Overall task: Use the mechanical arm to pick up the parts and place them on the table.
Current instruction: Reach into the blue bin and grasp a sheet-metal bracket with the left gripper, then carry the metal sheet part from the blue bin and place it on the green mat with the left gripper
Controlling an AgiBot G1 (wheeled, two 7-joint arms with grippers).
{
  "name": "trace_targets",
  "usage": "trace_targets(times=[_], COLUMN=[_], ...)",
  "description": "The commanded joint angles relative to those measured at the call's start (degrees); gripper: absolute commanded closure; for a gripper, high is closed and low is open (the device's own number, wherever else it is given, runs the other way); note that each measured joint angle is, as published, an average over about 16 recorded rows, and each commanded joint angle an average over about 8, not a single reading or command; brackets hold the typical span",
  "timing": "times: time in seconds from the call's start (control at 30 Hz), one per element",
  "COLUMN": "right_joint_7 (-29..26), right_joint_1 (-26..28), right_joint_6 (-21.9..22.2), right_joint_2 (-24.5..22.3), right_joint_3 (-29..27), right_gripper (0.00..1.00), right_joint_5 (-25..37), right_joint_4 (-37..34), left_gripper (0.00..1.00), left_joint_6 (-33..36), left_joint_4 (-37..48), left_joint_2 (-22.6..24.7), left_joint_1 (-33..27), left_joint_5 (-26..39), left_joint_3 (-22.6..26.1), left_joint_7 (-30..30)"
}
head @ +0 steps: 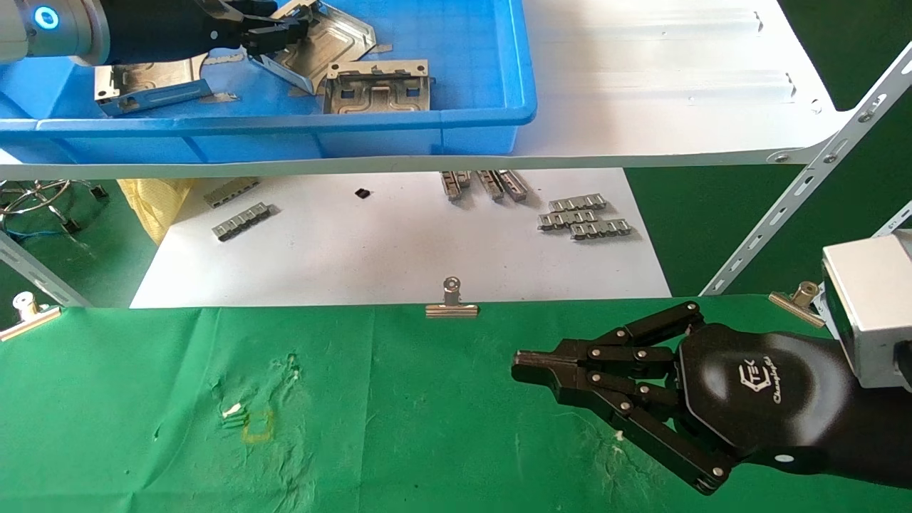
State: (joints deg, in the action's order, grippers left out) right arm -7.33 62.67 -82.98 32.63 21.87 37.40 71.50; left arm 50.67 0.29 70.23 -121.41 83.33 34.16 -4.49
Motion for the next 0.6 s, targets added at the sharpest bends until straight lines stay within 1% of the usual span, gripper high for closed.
trace_targets(times=[0.03, 0.27, 0.43, 0.47, 0.5, 0.6], right_joint_7=[0.00, 0.00, 0.00, 0.00, 0.00, 0.00], right_joint_1=[0.00, 0.00, 0.00, 0.00, 0.00, 0.00], right_joint_6=[0.00, 0.00, 0.00, 0.00, 0.00, 0.00], right_joint_2=[0.00, 0.00, 0.00, 0.00, 0.00, 0.00], right_joint_3=[0.00, 0.00, 0.00, 0.00, 0.00, 0.00], right_gripper=[0.94, 1.00, 1.00, 0.98, 0.87, 0.50], right_joint_5=[0.00, 0.00, 0.00, 0.00, 0.00, 0.00], right_joint_4=[0.00, 0.00, 0.00, 0.00, 0.00, 0.00], left_gripper=[1.00, 1.00, 1.00, 1.00, 1.00, 1.00], left_joint_6=[0.04, 1.32, 5.73, 7.13, 8.67, 14.58], left_joint_4=[0.03, -0.85, -2.29, -2.63, -2.98, -4.12], left_joint_2=[-0.02, -0.75, -1.89, -2.21, -2.55, -3.76], left_joint_1=[-0.01, -0.95, -2.58, -2.93, -3.24, -3.96], left_joint_5=[0.12, -0.44, -1.88, -2.29, -2.71, -4.06], left_joint_3=[0.08, -0.30, -1.28, -1.54, -1.81, -2.64], left_joint_7=[-0.09, 0.31, 1.23, 1.51, 1.82, 3.07])
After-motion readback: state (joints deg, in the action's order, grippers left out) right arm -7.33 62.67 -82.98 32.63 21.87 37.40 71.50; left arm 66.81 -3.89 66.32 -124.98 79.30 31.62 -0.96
